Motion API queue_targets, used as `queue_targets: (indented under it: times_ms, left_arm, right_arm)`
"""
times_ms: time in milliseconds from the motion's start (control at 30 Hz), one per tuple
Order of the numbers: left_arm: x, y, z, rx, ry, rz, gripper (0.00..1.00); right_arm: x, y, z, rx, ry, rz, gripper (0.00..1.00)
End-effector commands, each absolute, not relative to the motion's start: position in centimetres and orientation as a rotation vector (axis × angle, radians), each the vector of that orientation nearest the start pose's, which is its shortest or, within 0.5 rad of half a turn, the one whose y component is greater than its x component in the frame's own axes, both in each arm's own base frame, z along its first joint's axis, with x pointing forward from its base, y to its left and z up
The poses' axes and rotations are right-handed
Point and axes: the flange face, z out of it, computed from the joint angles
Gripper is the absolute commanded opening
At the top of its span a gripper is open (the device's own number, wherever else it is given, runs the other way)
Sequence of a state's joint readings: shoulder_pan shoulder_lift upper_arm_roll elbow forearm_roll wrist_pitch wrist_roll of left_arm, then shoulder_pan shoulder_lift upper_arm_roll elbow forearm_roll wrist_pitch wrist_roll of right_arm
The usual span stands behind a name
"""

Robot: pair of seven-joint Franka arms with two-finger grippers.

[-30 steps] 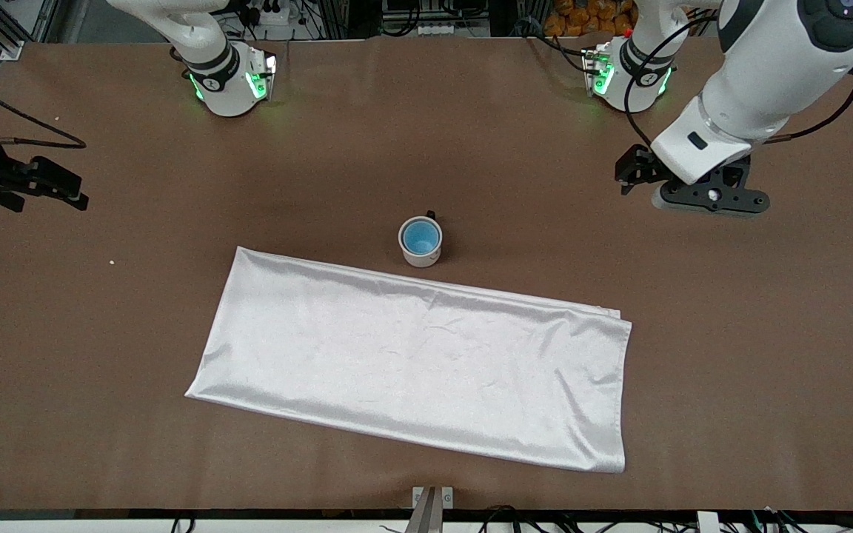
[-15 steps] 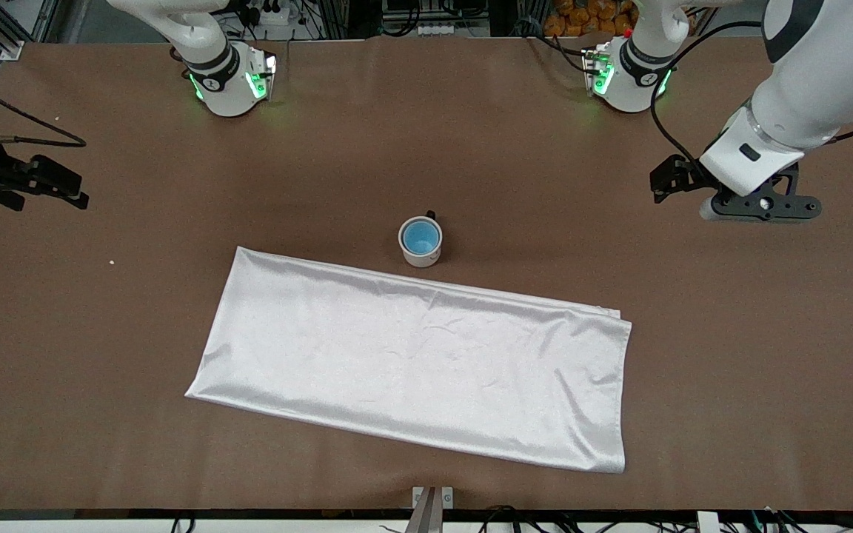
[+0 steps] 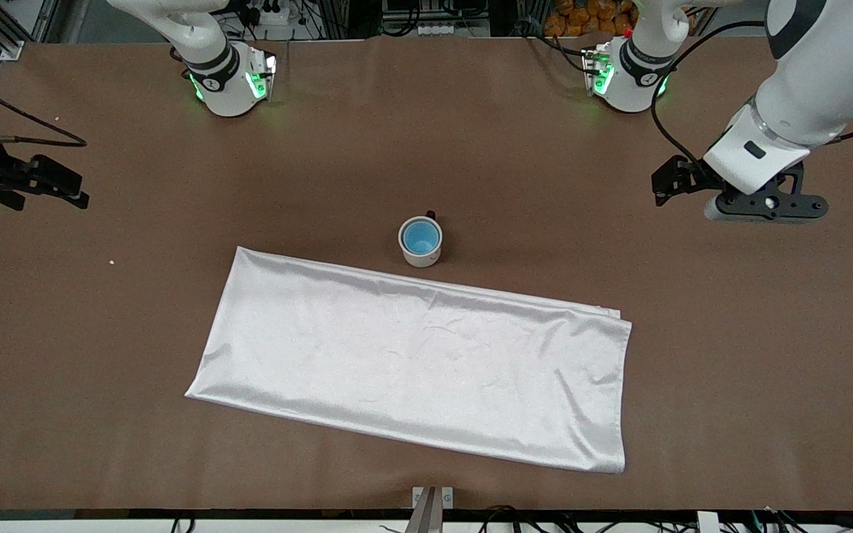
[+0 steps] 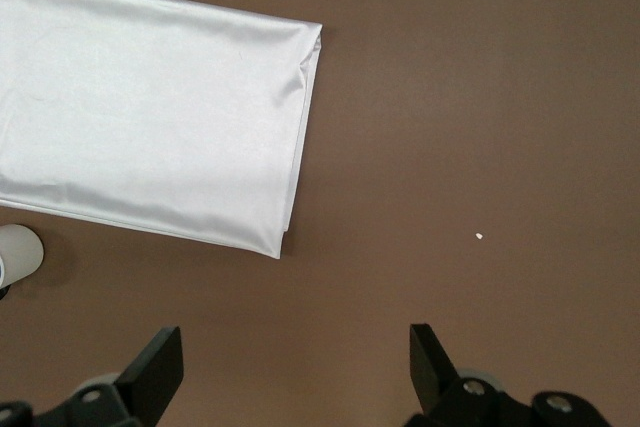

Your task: Place blue cup into white mug on table

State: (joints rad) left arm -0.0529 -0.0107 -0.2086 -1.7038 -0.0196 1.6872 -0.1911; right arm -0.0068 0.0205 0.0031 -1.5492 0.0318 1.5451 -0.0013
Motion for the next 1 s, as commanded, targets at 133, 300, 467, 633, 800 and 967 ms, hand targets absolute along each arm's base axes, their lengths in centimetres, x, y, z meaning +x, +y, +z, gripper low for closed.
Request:
queue_targets:
  times_ms: [133,300,467,633,800,967]
  left_arm:
    - [54.4,-14.1,58.8,-3.171,0.122,-0.019,1.00]
    - [54.4,-14.1,58.8,-3.171,0.122,-0.019,1.00]
    - [54.4,-14.0,58.8,-3.171,0.119,-0.019,1.00]
    - [54.8,-13.3,58.6,-3.172,0.097,-0.012,1.00]
    - [54.9,-13.3,58.5,-3.174,0.097,-0.012,1.00]
    - [54.9,-13.3,58.5,-3.171,0.095,-0.012,1.00]
  right_arm:
    - [55.2,-0.2,62.9,-3.117,0.004,0.033,1.00]
    - [55.1,-0.2,63.0,-3.117,0.004,0.031,1.00]
    - [55.2,-0.2,62.9,-3.117,0.004,0.031,1.00]
    - [55.2,-0.2,62.9,-3.117,0.004,0.031,1.00]
    - [55.3,-0.2,62.7,-3.117,0.004,0.033,1.00]
    - [55.3,-0.2,62.7,-3.117,0.006,0.033,1.00]
